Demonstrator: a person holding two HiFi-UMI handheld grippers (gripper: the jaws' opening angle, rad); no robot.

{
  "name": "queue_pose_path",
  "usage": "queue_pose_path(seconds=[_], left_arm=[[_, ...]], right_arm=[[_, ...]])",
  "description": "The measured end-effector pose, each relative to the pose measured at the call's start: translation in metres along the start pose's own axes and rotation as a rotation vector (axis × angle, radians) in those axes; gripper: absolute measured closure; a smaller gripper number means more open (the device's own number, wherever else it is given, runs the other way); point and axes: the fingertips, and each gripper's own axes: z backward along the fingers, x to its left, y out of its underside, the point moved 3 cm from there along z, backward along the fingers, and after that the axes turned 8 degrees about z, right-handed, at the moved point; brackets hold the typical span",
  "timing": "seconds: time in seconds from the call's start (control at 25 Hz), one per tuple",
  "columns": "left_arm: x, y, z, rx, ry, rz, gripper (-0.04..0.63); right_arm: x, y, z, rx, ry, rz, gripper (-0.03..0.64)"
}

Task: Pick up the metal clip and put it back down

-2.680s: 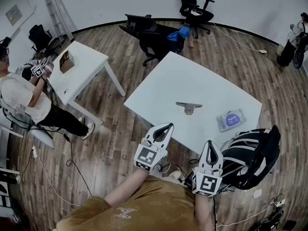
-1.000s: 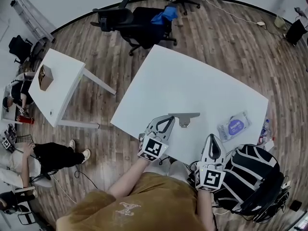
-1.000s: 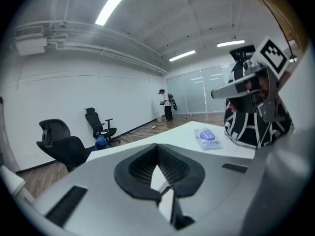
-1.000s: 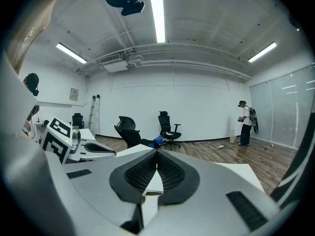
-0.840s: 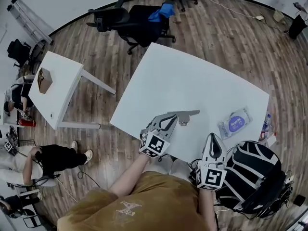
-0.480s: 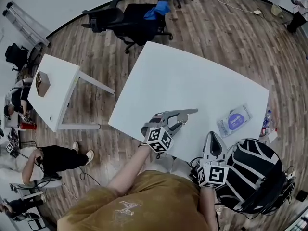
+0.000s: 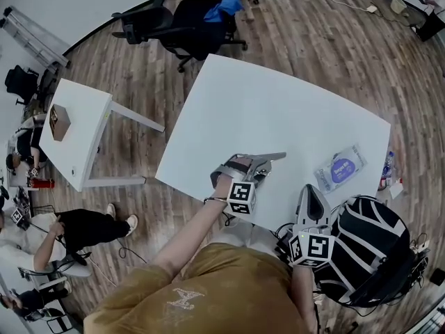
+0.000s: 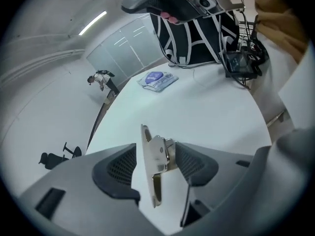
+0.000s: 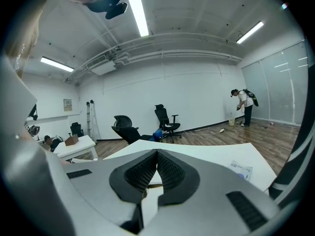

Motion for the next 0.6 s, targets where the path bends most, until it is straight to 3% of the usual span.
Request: queue_pose_path(seconds=[0.52, 0.6], left_arm=[[0.000, 0.007, -0.020, 0.072, -0.061, 0.015, 0.359], [-0.003, 0.008, -0.023, 0.074, -0.054, 0.033, 0.401]], right_arm=[[0.002, 0.004, -0.001, 0.017, -0.009, 0.001, 0.611], [0.002, 0.005, -0.001, 0.017, -0.007, 0.002, 0.611]])
